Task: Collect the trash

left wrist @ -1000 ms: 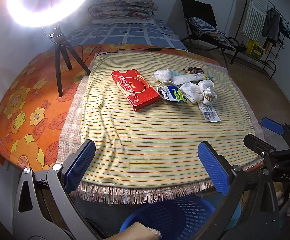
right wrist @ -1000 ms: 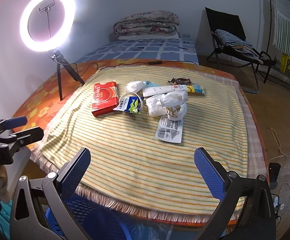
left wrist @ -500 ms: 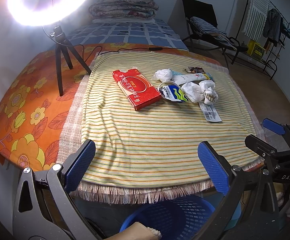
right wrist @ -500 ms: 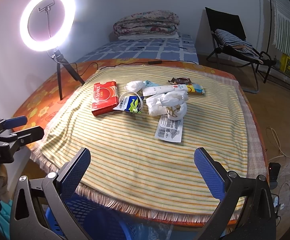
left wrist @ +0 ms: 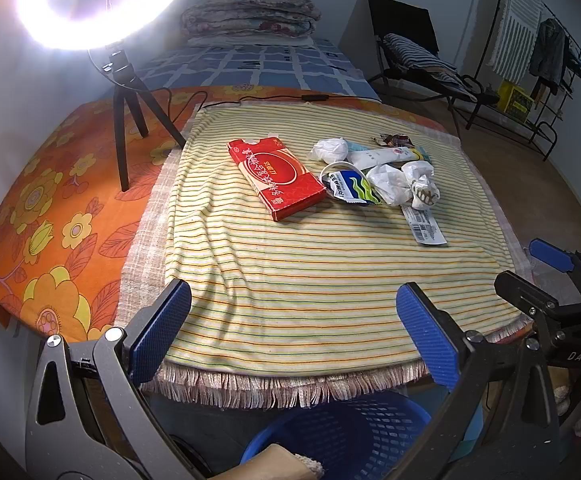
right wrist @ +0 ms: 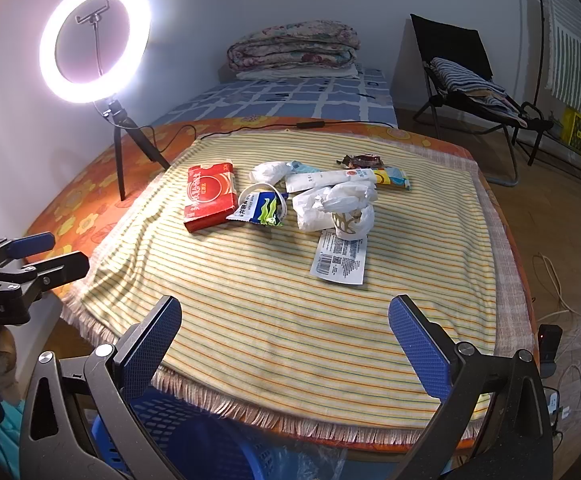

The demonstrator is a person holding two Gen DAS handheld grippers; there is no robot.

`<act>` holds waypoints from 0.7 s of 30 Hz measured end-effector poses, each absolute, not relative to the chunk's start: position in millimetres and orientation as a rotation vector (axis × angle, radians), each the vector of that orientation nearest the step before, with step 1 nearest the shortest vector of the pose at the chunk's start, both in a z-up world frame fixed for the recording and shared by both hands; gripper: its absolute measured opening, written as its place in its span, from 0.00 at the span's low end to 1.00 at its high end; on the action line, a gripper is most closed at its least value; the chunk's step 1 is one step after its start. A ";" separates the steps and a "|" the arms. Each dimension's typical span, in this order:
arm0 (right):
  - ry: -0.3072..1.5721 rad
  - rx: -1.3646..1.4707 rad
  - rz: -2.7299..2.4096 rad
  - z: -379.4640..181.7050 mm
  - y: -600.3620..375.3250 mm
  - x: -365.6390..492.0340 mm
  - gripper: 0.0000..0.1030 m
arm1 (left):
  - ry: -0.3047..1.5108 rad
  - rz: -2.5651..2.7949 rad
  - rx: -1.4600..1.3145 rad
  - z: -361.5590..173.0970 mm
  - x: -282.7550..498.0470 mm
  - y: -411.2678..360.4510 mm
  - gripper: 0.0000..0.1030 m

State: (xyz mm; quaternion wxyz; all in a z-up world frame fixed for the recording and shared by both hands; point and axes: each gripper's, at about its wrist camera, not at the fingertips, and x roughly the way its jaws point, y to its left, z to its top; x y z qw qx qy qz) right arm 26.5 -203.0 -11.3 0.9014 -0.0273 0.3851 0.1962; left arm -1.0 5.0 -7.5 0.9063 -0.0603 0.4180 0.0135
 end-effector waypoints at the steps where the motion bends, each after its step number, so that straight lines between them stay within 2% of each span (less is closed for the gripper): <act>1: 0.796 -0.055 0.404 -11.4 -203.5 26.6 1.00 | 0.864 0.027 -0.124 -8.2 -1.0 5.3 1.00; 21: 0.797 -0.052 0.401 -9.6 -205.3 26.8 1.00 | 0.865 0.029 -0.124 -6.4 -0.7 4.7 1.00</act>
